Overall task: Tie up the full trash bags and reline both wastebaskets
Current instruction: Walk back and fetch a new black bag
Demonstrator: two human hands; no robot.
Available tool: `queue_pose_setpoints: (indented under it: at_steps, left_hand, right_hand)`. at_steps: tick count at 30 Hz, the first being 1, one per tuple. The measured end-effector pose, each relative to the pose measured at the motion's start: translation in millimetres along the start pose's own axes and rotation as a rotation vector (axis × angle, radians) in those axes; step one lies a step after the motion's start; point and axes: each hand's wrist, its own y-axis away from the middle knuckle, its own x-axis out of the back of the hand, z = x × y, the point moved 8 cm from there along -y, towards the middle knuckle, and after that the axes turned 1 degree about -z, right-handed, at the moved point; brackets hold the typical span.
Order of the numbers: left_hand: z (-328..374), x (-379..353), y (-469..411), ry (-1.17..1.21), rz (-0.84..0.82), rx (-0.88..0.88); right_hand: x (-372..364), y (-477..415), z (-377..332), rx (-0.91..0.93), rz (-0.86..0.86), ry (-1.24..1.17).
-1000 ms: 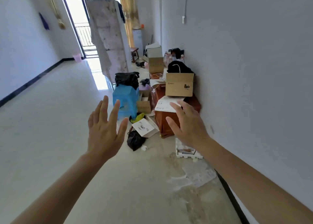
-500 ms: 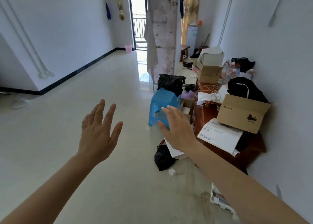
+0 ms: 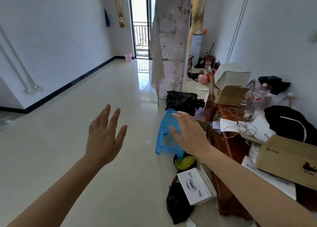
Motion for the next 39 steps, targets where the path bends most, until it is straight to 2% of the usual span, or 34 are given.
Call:
queue_pose_setpoints:
  at_steps: [7, 13, 20, 25, 32, 39]
  left_hand:
    - [-17, -128, -173, 0.016, -0.077, -0.141]
    - [-30, -229, -370, -0.087, -0.099, -0.27]
    - [-63, -290, -573, -0.09, -0.094, -0.259]
    - [-120, -386, -675, -0.084, -0.182, -0.259]
    - [-152, -534, -856, -0.032, -0.298, -0.385]
    - [-97, -645, -1014, 0.047, -0.469, -0.568]
  right_hand:
    - [-84, -139, 96, -0.088, -0.001, 0.058]
    - [-148, -313, 194, -0.217, 0.038, 0.004]
    - [-189, -519, 254, -0.257, 0.017, -0.003]
    - [-259, -631, 292, -0.213, -0.071, 0.047]
    - [-360, -777, 395, -0.374, -0.165, 0.057]
    - [-378, -847, 495, -0.652, -0.178, 0.085]
